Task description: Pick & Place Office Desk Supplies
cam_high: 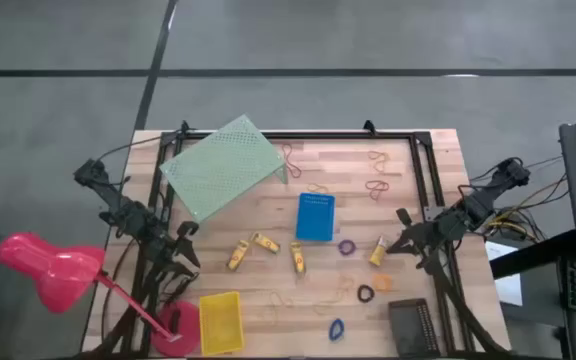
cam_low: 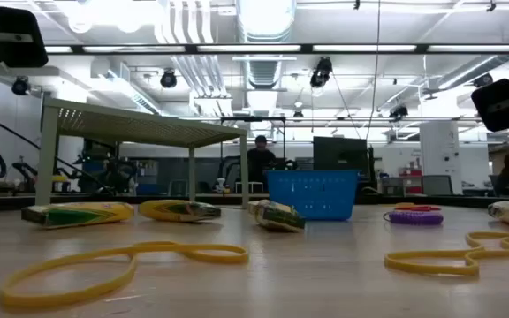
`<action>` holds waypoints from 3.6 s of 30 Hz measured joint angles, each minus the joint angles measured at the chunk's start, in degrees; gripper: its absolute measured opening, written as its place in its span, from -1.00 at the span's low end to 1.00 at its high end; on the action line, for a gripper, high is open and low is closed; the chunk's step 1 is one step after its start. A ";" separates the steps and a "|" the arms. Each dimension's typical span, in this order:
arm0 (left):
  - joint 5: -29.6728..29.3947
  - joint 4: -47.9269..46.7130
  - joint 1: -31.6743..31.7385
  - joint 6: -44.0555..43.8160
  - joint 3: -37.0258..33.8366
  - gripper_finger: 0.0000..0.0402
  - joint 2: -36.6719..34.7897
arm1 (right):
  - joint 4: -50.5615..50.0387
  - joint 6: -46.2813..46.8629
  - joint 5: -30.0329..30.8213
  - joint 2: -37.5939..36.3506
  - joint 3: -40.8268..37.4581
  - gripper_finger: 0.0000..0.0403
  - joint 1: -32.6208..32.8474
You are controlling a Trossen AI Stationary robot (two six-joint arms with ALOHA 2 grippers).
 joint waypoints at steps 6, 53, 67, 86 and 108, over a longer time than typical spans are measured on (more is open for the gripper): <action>0.00 0.00 -0.02 0.00 0.00 -0.33 0.00 | 0.00 0.00 0.00 0.00 -0.01 -0.96 0.01; 0.01 0.00 0.00 0.00 0.00 -0.33 0.00 | 0.00 0.00 0.00 0.00 -0.01 -0.96 0.00; 0.00 0.00 0.00 0.00 0.00 -0.33 0.00 | 0.00 0.00 0.00 0.00 0.00 -0.96 0.01; 0.01 0.00 -0.01 0.00 0.00 -0.33 0.02 | 0.00 0.00 0.00 0.00 0.00 -0.96 0.01; 0.13 0.00 -0.02 -3.05 0.00 -0.33 0.02 | 0.01 0.00 0.00 0.02 0.00 -0.96 0.00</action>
